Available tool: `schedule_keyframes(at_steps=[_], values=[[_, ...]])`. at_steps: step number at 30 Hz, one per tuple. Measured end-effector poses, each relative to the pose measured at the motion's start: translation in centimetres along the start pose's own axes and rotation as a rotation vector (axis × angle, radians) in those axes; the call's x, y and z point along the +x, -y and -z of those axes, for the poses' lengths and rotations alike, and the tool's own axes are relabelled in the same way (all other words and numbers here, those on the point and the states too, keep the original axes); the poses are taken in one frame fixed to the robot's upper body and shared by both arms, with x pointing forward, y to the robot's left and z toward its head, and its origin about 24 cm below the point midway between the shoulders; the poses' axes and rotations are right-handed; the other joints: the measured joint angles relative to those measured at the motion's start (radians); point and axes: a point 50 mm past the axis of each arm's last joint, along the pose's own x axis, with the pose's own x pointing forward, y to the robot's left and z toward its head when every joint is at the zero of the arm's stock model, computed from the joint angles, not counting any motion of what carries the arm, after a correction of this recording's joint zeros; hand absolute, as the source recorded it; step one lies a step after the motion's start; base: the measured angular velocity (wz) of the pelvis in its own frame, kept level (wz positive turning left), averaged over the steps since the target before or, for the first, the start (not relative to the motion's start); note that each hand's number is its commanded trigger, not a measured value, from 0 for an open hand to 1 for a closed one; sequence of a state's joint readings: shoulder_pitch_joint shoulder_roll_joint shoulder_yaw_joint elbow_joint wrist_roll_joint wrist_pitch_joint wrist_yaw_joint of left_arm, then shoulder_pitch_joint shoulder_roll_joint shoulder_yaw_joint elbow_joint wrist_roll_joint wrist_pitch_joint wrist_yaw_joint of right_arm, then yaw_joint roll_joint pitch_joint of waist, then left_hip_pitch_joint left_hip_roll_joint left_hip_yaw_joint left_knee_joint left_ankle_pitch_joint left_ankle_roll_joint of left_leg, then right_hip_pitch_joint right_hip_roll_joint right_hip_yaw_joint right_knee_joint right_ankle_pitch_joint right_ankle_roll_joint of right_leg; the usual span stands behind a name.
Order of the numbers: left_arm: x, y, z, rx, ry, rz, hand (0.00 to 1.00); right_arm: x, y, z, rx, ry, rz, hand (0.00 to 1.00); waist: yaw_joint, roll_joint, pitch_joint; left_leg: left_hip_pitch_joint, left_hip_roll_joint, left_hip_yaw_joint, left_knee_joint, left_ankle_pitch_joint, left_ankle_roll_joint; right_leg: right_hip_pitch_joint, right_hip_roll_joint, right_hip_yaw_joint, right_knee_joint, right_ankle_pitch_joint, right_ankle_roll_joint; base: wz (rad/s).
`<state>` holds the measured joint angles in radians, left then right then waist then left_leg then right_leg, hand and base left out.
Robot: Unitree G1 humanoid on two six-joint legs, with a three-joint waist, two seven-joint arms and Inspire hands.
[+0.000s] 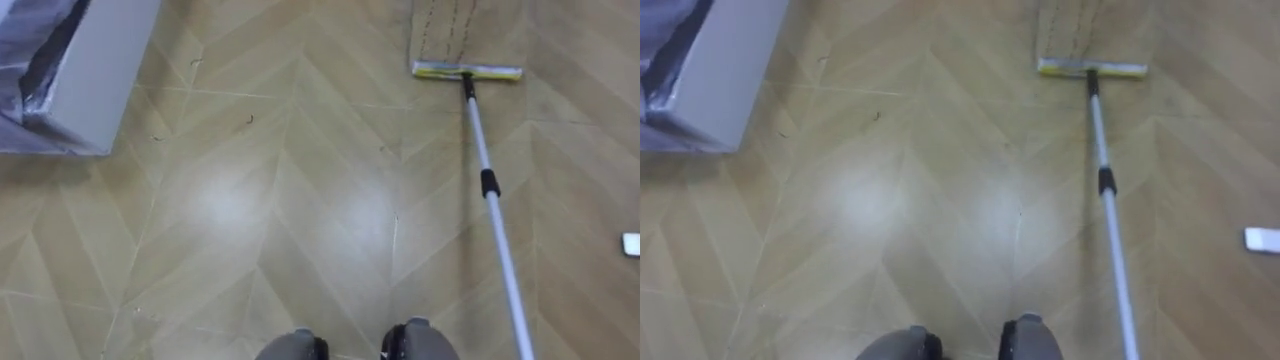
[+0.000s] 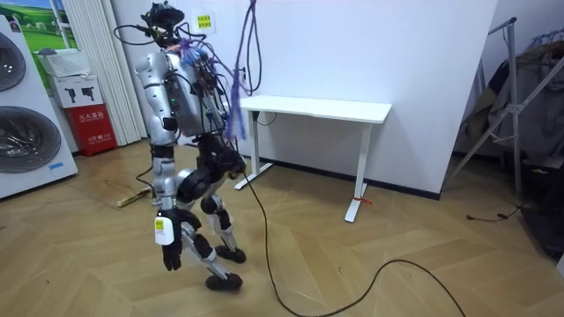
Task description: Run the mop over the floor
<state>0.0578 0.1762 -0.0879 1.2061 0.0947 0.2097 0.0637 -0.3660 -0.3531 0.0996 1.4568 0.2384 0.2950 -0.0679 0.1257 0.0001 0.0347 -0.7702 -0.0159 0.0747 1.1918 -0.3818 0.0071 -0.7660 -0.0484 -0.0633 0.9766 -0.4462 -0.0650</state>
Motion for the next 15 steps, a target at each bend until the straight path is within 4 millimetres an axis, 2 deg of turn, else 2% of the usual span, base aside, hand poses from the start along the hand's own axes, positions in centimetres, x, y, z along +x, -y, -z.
schedule_keyframes(at_steps=[1,2,3,4,5,6,7,8,9,10,11,12,13,14,15], values=[[0.0,-0.1,0.1,-0.003,-0.003,-0.002,0.00,-0.1,0.0,-0.8,0.004,0.029,-0.006,1.00,0.012,-0.004,-0.0025,-0.015,0.005,-0.005,-0.016,-0.004,0.005,0.004,0.007,0.002,-0.006,0.002,0.005,0.08],[0.0,-0.3,0.3,-0.003,-0.007,-0.005,0.00,-0.5,-0.2,-2.4,0.022,0.090,-0.027,1.00,0.020,-0.007,-0.0025,-0.054,0.002,-0.030,-0.080,-0.008,0.010,0.021,0.014,0.004,-0.023,0.000,0.002,0.24],[0.0,-0.4,0.5,0.000,-0.013,-0.005,0.00,-0.6,-0.5,-3.0,0.057,0.116,-0.059,1.00,0.029,-0.013,-0.0023,-0.078,0.001,-0.041,-0.198,-0.001,0.008,0.047,0.015,0.006,-0.045,-0.006,0.006,0.34],[0.0,-0.3,0.7,0.004,-0.016,0.001,0.00,-0.6,-0.7,-3.0,0.074,0.115,-0.072,1.00,0.031,-0.013,-0.0026,-0.082,-0.003,-0.049,-0.268,0.013,0.000,0.066,0.015,0.006,-0.059,-0.010,0.010,0.39],[0.0,-0.2,0.9,0.004,-0.019,0.014,0.00,-0.5,-1.1,-2.3,0.096,0.098,-0.097,1.00,0.028,-0.017,-0.0040,-0.088,-0.016,-0.056,-0.355,0.088,0.022,0.101,0.011,0.019,-0.081,-0.026,0.026,0.46],[0.0,0.0,1.1,0.007,-0.024,0.031,0.00,-0.1,-1.2,-0.8,0.133,0.061,-0.118,1.00,0.022,-0.015,-0.0132,-0.065,-0.017,-0.040,-0.379,0.119,0.056,0.126,0.014,0.041,-0.103,-0.043,0.048,0.48],[0.0,0.1,1.4,0.008,-0.031,0.038,0.00,0.1,-1.1,0.2,0.155,0.038,-0.122,1.00,0.022,-0.013,-0.0144,-0.054,-0.015,-0.026,-0.382,0.112,0.071,0.139,0.013,0.053,-0.110,-0.048,0.055,0.36],[0.0,0.2,1.2,0.016,-0.029,0.048,0.00,0.4,-0.9,2.2,0.186,-0.017,-0.125,1.00,0.023,-0.013,-0.0145,-0.031,-0.016,0.004,-0.389,0.097,0.096,0.152,0.004,0.078,-0.102,-0.047,0.062,0.04],[0.0,0.6,1.1,0.024,-0.028,0.057,0.00,0.7,-0.6,4.3,0.183,-0.074,-0.119,1.00,0.023,-0.009,-0.0149,-0.003,-0.018,0.041,-0.397,0.079,0.116,0.158,-0.009,0.086,-0.083,-0.036,0.080,-0.10],[0.0,0.8,1.1,0.024,-0.026,0.063,0.00,0.7,-0.4,5.6,0.170,-0.108,-0.108,1.00,0.020,-0.002,-0.0169,0.007,-0.018,0.055,-0.397,0.070,0.124,0.157,-0.013,0.088,-0.069,-0.029,0.092,-0.22],[-0.1,1.0,0.6,0.012,-0.007,0.068,0.00,0.8,0.1,8.2,0.131,-0.174,-0.079,1.00,0.014,0.012,-0.0190,0.024,-0.022,0.077,-0.397,0.050,0.137,0.151,-0.025,0.089,-0.034,-0.015,0.113,-0.17],[-0.1,1.0,0.1,0.010,0.020,0.067,0.00,0.8,0.3,10.8,0.107,-0.236,-0.059,1.00,0.006,0.023,-0.0223,0.032,-0.036,0.081,-0.396,0.031,0.145,0.136,-0.043,0.085,0.005,-0.001,0.121,-0.13],[-0.1,1.0,-0.1,0.010,0.029,0.066,0.00,0.7,0.4,12.1,0.102,-0.267,-0.052,1.00,-0.003,0.032,-0.0248,0.034,-0.039,0.081,-0.393,0.022,0.149,0.128,-0.050,0.082,0.023,0.008,0.124,-0.07],[-0.1,1.2,-0.4,0.010,0.040,0.064,0.00,0.4,0.1,14.2,0.088,-0.318,-0.047,1.00,-0.026,0.044,-0.0274,0.040,-0.051,0.080,-0.395,0.009,0.156,0.107,-0.064,0.081,0.067,0.028,0.124,-0.15],[-0.1,1.4,-0.6,0.008,0.049,0.059,0.00,0.2,-0.4,15.8,0.078,-0.355,-0.054,1.00,-0.040,0.051,-0.0263,0.046,-0.058,0.074,-0.396,-0.002,0.160,0.074,-0.071,0.086,0.111,0.055,0.128,-0.29]])
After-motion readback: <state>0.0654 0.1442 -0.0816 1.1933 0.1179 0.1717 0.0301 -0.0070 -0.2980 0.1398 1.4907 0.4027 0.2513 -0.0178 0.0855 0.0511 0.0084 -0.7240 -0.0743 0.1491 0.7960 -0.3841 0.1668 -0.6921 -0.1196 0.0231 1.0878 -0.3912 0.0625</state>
